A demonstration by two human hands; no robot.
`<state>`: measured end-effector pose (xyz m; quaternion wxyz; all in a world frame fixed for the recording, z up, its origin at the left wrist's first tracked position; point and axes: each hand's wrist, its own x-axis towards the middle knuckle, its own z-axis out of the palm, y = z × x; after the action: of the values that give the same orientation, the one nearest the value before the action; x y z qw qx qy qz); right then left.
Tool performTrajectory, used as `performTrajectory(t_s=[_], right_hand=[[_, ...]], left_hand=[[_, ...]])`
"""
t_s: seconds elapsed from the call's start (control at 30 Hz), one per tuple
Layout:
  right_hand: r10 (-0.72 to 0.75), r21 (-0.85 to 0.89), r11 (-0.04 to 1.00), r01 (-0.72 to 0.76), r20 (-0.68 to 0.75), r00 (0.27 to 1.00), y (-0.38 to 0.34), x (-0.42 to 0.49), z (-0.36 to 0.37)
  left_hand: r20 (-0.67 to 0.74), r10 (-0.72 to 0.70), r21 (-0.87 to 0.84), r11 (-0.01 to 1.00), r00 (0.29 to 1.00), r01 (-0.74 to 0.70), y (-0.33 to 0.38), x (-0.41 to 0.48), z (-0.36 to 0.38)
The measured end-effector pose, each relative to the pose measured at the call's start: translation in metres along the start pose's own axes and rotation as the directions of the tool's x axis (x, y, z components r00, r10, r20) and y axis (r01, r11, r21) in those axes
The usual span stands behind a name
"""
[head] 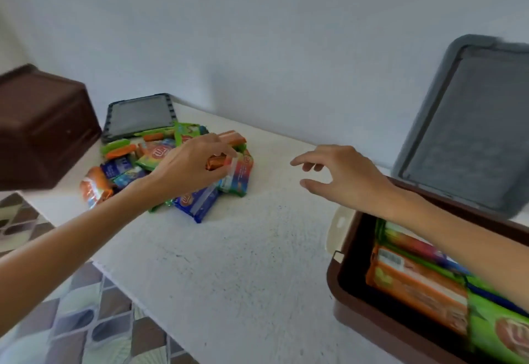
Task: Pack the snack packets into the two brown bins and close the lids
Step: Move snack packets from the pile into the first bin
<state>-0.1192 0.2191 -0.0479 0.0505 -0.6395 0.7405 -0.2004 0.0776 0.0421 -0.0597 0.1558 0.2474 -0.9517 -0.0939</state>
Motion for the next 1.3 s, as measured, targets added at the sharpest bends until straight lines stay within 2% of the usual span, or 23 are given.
performTrajectory(t_s=[0.13, 0.17, 0.23, 0.3, 0.33, 0.47, 0.53, 0.67, 0.8, 0.9, 0.97, 1.0, 1.07, 1.2, 1.3], right_hand=[[-0.124, -0.029, 0.992, 0.126, 0.078, 0.989, -0.032, 0.052, 0.038], [-0.131, -0.047, 0.989, 0.137, 0.114, 0.985, -0.037, 0.066, 0.050], [-0.106, -0.090, 0.988, 0.126, 0.201, 0.974, -0.045, 0.093, 0.074], [-0.053, -0.113, 0.990, 0.087, 0.271, 0.961, -0.048, 0.118, 0.100], [-0.017, -0.115, 0.992, 0.053, 0.291, 0.957, -0.049, 0.129, 0.112], [0.079, -0.115, 0.992, -0.044, 0.315, 0.946, -0.044, 0.150, 0.154], [0.058, -0.125, 0.992, -0.021, 0.303, 0.951, -0.039, 0.145, 0.163], [-0.015, -0.126, 0.991, 0.053, 0.287, 0.958, -0.030, 0.138, 0.165], [-0.061, -0.059, 0.996, 0.070, 0.149, 0.987, -0.025, 0.142, 0.160], [-0.052, 0.004, 0.999, 0.052, 0.014, 0.999, -0.018, 0.148, 0.155], [0.018, 0.060, 0.998, -0.016, -0.036, 0.999, -0.016, 0.151, 0.155], [0.069, 0.070, 0.995, -0.069, -0.004, 0.998, -0.015, 0.152, 0.156], [0.151, 0.074, 0.985, -0.158, 0.096, 0.984, -0.015, 0.150, 0.161], [0.156, 0.001, 0.987, -0.158, 0.168, 0.974, -0.018, 0.147, 0.166], [0.161, 0.048, 0.984, -0.171, 0.168, 0.973, -0.020, 0.150, 0.164]], left_hand=[[-0.021, -0.290, 0.035, 0.956, 0.957, 0.291, -0.071, -0.035, 0.007], [-0.014, -0.396, 0.048, 0.917, 0.918, 0.396, -0.085, -0.044, 0.008], [0.034, -0.602, 0.041, 0.799, 0.798, 0.600, -0.110, -0.059, 0.016], [0.103, -0.705, -0.015, 0.704, 0.702, 0.710, -0.129, -0.074, 0.027], [0.111, -0.713, -0.029, 0.694, 0.693, 0.719, -0.137, -0.081, 0.034], [0.035, -0.681, 0.033, 0.732, 0.731, 0.680, -0.147, -0.091, 0.055], [-0.044, -0.724, -0.069, 0.690, 0.689, 0.720, -0.146, -0.086, 0.058], [-0.129, -0.874, -0.358, 0.482, 0.468, 0.800, -0.163, -0.077, 0.055], [0.004, -0.965, -0.492, 0.227, 0.263, 0.841, -0.174, -0.073, 0.052], [0.096, -0.984, -0.556, 0.074, 0.152, 0.828, -0.179, -0.068, 0.043], [0.183, -0.978, -0.600, -0.034, 0.096, 0.800, -0.190, -0.068, 0.036], [0.213, -0.973, -0.614, -0.064, 0.087, 0.786, -0.194, -0.069, 0.035], [0.218, -0.970, -0.644, -0.062, 0.105, 0.762, -0.193, -0.072, 0.034], [0.222, -0.958, -0.675, -0.014, 0.184, 0.738, -0.195, -0.070, 0.039], [0.172, -0.957, -0.679, 0.057, 0.234, 0.732, -0.198, -0.069, 0.040]])
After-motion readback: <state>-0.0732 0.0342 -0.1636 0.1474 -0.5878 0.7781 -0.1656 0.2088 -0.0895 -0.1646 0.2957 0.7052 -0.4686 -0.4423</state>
